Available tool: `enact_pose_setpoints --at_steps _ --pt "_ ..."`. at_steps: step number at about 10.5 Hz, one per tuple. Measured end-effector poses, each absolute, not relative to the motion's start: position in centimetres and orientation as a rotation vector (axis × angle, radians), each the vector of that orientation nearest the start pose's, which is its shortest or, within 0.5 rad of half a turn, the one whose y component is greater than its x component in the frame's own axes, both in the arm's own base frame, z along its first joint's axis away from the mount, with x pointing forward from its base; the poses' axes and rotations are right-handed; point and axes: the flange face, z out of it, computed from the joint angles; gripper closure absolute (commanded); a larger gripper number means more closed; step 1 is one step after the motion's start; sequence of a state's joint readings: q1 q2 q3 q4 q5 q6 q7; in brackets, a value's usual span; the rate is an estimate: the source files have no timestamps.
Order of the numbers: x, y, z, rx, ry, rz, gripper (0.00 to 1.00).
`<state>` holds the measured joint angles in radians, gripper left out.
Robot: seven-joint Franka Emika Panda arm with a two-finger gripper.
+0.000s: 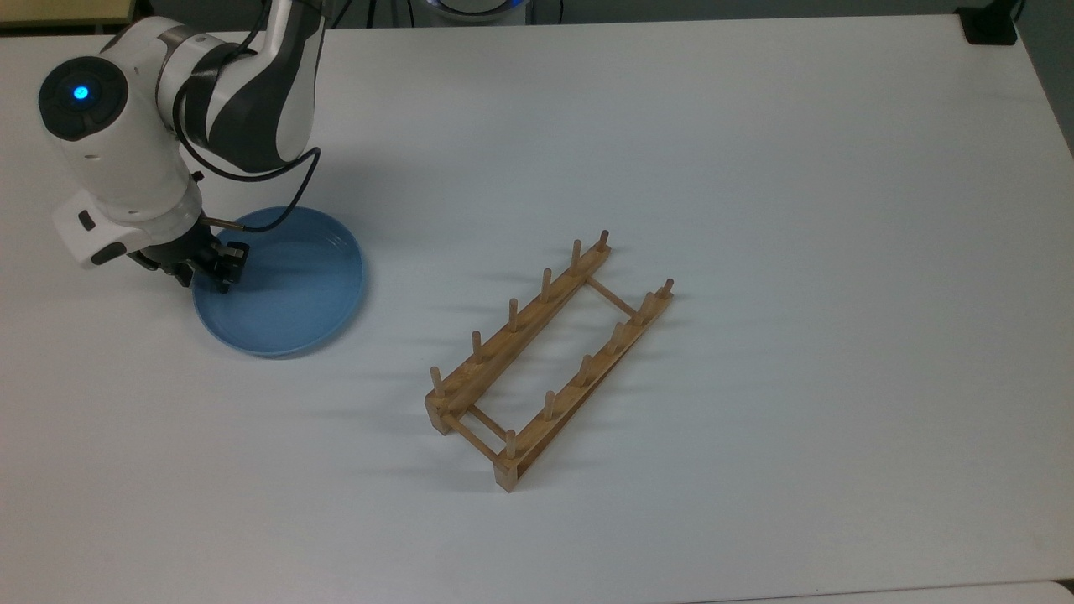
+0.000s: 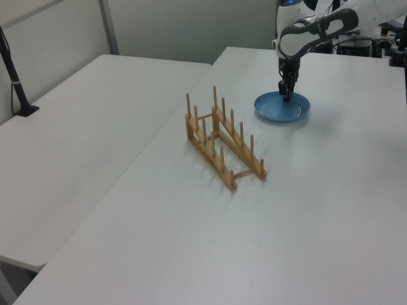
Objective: Place plate in plate rack
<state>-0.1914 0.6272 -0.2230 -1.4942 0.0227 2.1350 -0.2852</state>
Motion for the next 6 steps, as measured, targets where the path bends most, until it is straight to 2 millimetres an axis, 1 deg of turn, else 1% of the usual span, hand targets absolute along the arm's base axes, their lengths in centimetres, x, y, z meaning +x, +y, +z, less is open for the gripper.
enact_pose_setpoints --at_steps 1,3,4,6 --pt "66.3 -26.1 31.3 -3.249 0.162 0.013 0.85" --pt "66.6 -26.1 32.1 -3.247 0.166 -0.016 0.98" --pt "66.7 -26.1 32.4 -3.245 0.167 -0.025 1.00" --pt "66.8 -26.0 33.1 -3.243 0.169 -0.045 1.00"
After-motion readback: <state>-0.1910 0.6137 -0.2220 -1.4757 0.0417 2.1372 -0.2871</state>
